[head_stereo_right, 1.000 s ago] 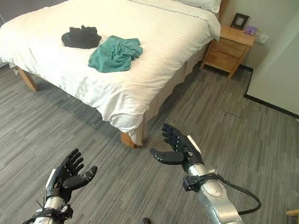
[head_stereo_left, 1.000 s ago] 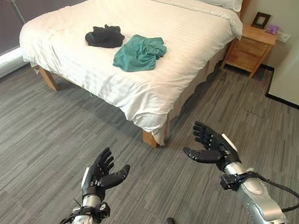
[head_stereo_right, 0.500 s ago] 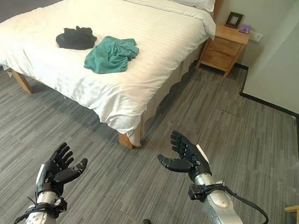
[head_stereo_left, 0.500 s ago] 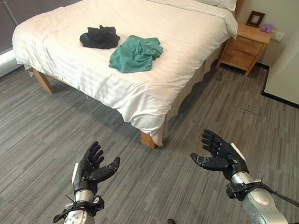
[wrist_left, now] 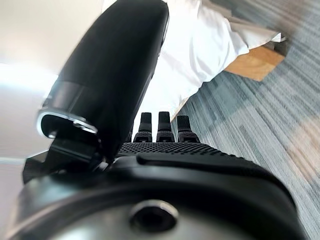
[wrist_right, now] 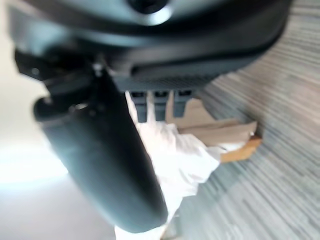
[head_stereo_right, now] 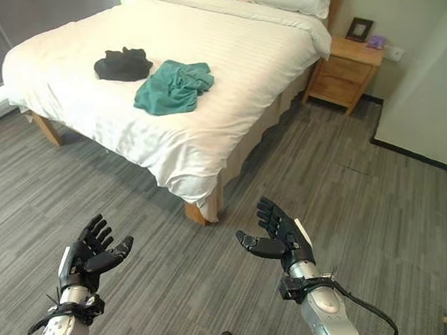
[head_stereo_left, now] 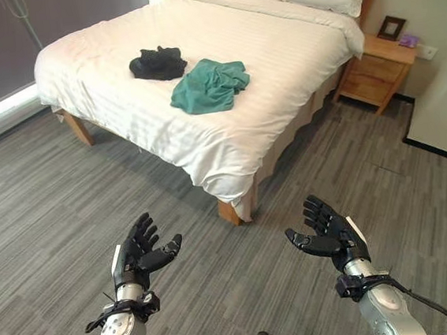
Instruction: Pick up bed clothes into laundry basket.
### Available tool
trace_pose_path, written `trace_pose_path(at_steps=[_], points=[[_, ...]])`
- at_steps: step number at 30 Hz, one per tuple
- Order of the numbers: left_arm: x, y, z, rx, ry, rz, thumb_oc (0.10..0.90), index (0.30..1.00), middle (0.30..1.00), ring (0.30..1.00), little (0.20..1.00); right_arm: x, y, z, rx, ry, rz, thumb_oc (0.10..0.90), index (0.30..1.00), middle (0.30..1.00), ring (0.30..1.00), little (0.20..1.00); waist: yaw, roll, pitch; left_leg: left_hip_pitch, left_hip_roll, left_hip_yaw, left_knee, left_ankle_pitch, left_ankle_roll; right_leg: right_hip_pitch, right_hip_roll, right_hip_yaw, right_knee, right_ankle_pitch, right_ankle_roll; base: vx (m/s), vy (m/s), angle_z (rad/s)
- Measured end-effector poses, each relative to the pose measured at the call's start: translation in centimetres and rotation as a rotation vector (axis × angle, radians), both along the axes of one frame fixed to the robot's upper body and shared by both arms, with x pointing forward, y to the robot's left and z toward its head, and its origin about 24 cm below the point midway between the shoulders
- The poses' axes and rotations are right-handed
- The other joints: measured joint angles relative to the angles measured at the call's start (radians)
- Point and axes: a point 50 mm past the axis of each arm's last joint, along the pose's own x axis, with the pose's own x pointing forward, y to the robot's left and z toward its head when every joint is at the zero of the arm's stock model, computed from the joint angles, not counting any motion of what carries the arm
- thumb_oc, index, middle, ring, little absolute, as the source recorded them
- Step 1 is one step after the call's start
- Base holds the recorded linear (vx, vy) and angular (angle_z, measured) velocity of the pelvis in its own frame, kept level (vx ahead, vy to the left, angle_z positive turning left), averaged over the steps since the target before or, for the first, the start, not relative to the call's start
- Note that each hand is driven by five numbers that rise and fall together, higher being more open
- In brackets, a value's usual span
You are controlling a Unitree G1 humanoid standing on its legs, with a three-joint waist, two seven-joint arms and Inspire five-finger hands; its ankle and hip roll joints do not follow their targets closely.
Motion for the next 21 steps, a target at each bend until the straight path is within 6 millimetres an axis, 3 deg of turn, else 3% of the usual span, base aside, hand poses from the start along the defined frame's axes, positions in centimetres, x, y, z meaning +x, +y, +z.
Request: trace_pose_path(at_steps=[1, 2, 4, 6, 8, 9, 11, 16, 19, 21], points=[[0.5, 0.0, 0.5, 0.000, -0.025, -0.007, 0.800, 0.900, 0.900, 0.900, 0.900, 0.6, 0.1, 0.3, 0.004, -0.013, 0.009, 0.800, 0.900, 0.900, 0.900, 0.900, 0.002, -0.008, 0.020, -0.045, 0.008, 0.020, 0.051, -0.046, 0.072, -0.015, -0.011, 0.007, 0.008, -0.002, -0.002, -0.14, 0.299, 0.09], [0.4, 1.5, 1.3, -0.030, -0.084, 0.093, 0.800, 0.900, 0.900, 0.900, 0.900, 2.2, 0.2, 1.3, -0.023, -0.046, 0.042, 0.800, 0.900, 0.900, 0.900, 0.900, -0.028, 0.019, 0.066, -0.037, 0.287, 0.054, -0.093, -0.053, 0.034, -0.186, -0.012, 0.113, 0.405, -0.202, 0.118, -0.10, 0.276, -0.04], [0.2, 1.7, 1.1, -0.025, -0.072, 0.102, 0.800, 0.900, 0.900, 0.900, 0.900, 1.3, -0.5, 0.5, 0.104, -0.024, -0.029, 0.800, 0.900, 0.900, 0.900, 0.900, -0.028, 0.027, 0.046, -0.036, 0.301, 0.076, -0.145, -0.035, 0.041, -0.183, -0.031, 0.067, 0.374, -0.192, 0.096, -0.09, 0.149, 0.13], [0.0, 2.1, 1.0, -0.022, -0.066, 0.120, 0.800, 0.900, 0.900, 0.900, 0.900, -0.2, -2.1, -0.9, 0.171, 0.025, -0.136, 0.800, 0.900, 0.900, 0.900, 0.900, -0.034, 0.043, 0.025, -0.024, 0.317, 0.087, -0.200, -0.009, 0.059, -0.163, -0.049, 0.013, 0.332, -0.171, 0.099, -0.06, 0.118, 0.35], [-0.1, 2.5, 0.9, -0.015, -0.056, 0.143, 0.800, 0.900, 0.900, 0.900, 0.900, -2.1, -4.5, -2.7, 0.168, 0.102, -0.282, 0.800, 0.900, 0.900, 0.900, 0.900, -0.043, 0.079, 0.008, -0.013, 0.341, 0.140, -0.262, 0.028, 0.045, -0.127, -0.060, -0.040, 0.270, -0.142, 0.096, -0.05, 0.173, 0.34], [-0.3, 2.6, 0.8, -0.013, -0.049, 0.146, 0.800, 0.900, 0.900, 0.900, 0.900, -2.9, -5.3, -3.5, 0.161, 0.141, -0.334, 0.800, 0.900, 0.900, 0.900, 0.900, -0.042, 0.092, 0.003, 0.003, 0.345, 0.141, -0.286, 0.058, 0.010, -0.118, -0.061, -0.041, 0.252, -0.125, 0.102, -0.09, 0.125, 0.22], [-0.6, 2.9, 0.4, -0.012, -0.030, 0.161, 0.800, 0.900, 0.900, 0.900, 0.900, -3.5, -5.5, -4.2, 0.144, 0.192, -0.342, 0.800, 0.900, 0.900, 0.900, 0.900, -0.039, 0.105, 0.002, 0.016, 0.343, 0.162, -0.293, 0.066, -0.004, -0.094, -0.062, -0.039, 0.220, -0.114, 0.107, -0.05, 0.062, -0.04], [-1.4, 2.8, -0.3, -0.022, -0.008, 0.141, 0.800, 0.900, 0.900, 0.900, 0.900, -4.4, -4.1, -5.3, 0.153, 0.249, -0.251, 0.800, 0.900, 0.900, 0.900, 0.900, -0.030, 0.106, 0.001, 0.028, 0.341, 0.167, -0.279, 0.080, -0.027, -0.025, -0.067, -0.065, 0.148, -0.100, 0.119, -0.06, 0.017, 0.17], [-1.0, 2.7, -0.3, -0.034, -0.013, 0.137, 0.800, 0.900, 0.900, 0.900, 0.900, -4.0, -3.6, -5.6, 0.184, 0.252, -0.230, 0.800, 0.900, 0.900, 0.900, 0.900, 0.007, 0.080, 0.037, -0.040, 0.301, 0.159, -0.145, 0.082, -0.033, -0.002, -0.096, -0.083, 0.121, -0.092, 0.107, -0.03, 0.117, 0.31], [-1.2, 2.6, -1.1, -0.059, 0.016, 0.144, 0.800, 0.900, 0.900, 0.900, 0.900, -3.6, -3.6, -5.6, 0.199, 0.255, -0.228, 0.800, 0.900, 0.900, 0.900, 0.900, 0.022, 0.067, 0.054, -0.074, 0.300, 0.193, -0.082, 0.060, -0.047, 0.065, -0.106, -0.116, 0.055, -0.063, 0.096, 0.09, 0.215, 0.45]])
